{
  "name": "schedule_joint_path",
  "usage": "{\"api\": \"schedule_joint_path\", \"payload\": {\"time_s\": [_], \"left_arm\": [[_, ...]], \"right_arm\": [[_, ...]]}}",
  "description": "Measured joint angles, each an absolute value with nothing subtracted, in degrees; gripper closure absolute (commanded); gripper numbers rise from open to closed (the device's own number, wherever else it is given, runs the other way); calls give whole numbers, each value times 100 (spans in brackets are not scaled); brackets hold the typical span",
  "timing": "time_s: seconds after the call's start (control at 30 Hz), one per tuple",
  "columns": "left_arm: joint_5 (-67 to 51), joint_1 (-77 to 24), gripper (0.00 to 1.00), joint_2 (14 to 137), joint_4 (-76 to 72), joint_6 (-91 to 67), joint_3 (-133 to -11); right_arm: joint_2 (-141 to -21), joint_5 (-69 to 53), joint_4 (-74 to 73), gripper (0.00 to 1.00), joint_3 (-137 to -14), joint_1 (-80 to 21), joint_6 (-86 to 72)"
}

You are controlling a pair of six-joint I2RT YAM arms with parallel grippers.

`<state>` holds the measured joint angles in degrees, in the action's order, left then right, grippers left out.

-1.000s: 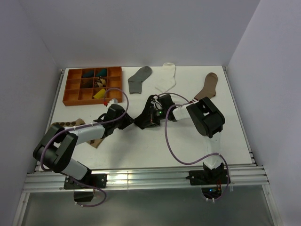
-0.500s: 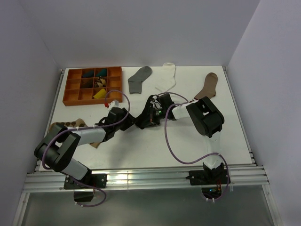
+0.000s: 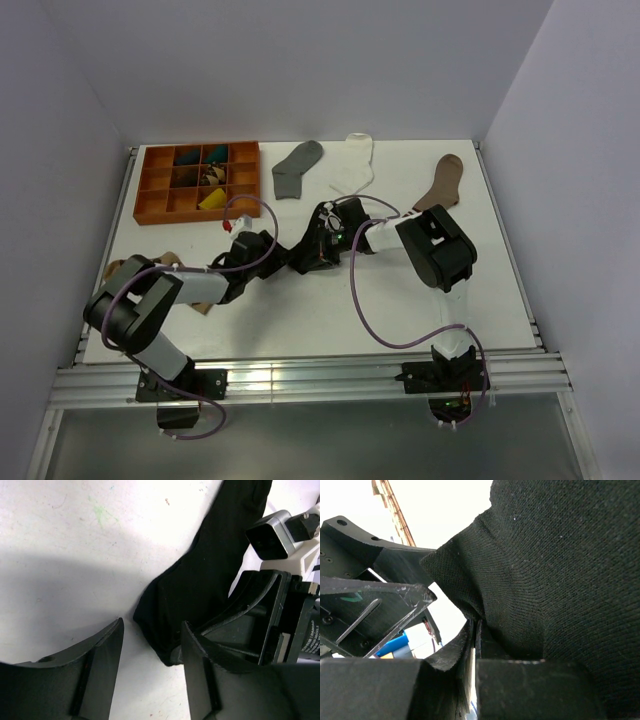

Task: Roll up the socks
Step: Roll the sock at the center of the board.

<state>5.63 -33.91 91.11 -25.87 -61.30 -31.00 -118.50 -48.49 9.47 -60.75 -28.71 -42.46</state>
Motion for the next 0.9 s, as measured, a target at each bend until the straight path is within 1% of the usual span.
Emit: {"api": "schedule_joint_path", "payload": {"time_s": [0.17,0.3,0.9], "left_arm": [[620,-3391,51,9266,-2626,-6141,-3218],[711,-3391,54,9336,-2561,-6165,-3304],[869,-3391,59,9461,-2176,-6346,-3590]], "right_arm": [[-11850,-4849,937,100,-6077,-2871,-4230],[-11850,-4849,937,100,-6077,-2871,-4211],[-11850,-4812,753,100,-6163,-2871,-4060]]}}
